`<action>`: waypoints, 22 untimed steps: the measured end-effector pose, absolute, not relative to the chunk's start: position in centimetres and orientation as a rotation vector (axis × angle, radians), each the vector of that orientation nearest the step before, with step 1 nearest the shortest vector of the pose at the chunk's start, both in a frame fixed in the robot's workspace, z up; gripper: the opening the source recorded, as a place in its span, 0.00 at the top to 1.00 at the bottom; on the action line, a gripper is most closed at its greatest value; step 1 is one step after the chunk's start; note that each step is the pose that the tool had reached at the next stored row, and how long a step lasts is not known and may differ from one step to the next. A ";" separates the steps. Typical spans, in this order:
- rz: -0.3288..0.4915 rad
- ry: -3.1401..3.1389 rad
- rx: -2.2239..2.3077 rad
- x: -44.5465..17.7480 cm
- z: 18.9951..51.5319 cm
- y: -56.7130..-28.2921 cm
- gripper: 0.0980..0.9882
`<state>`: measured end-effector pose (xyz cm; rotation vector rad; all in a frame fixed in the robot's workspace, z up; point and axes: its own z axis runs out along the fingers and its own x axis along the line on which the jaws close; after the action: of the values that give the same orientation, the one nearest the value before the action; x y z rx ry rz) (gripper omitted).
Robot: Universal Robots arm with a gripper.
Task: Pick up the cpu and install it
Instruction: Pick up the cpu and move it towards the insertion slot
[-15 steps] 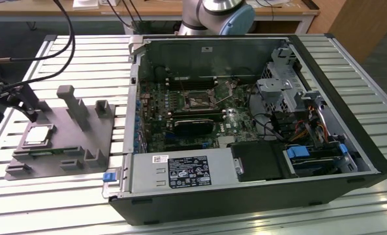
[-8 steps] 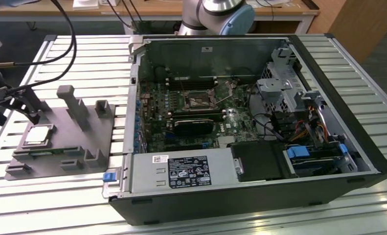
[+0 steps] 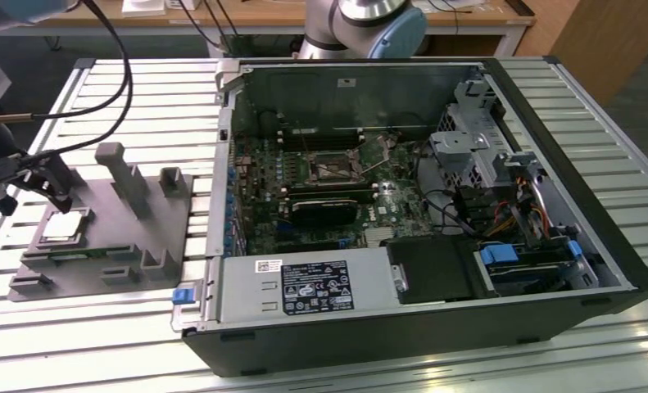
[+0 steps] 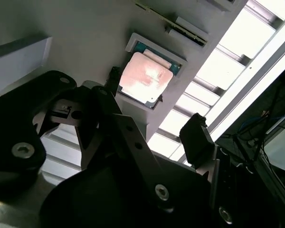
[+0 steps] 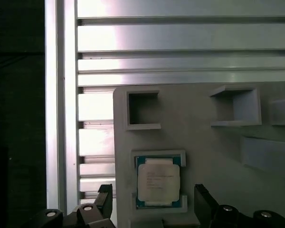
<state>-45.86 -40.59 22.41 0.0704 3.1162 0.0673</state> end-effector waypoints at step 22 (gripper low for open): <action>0.061 3.117 0.065 -45.2 20.1 -40.6 0.24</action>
<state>-45.15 -40.60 20.11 0.0651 3.1165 0.0613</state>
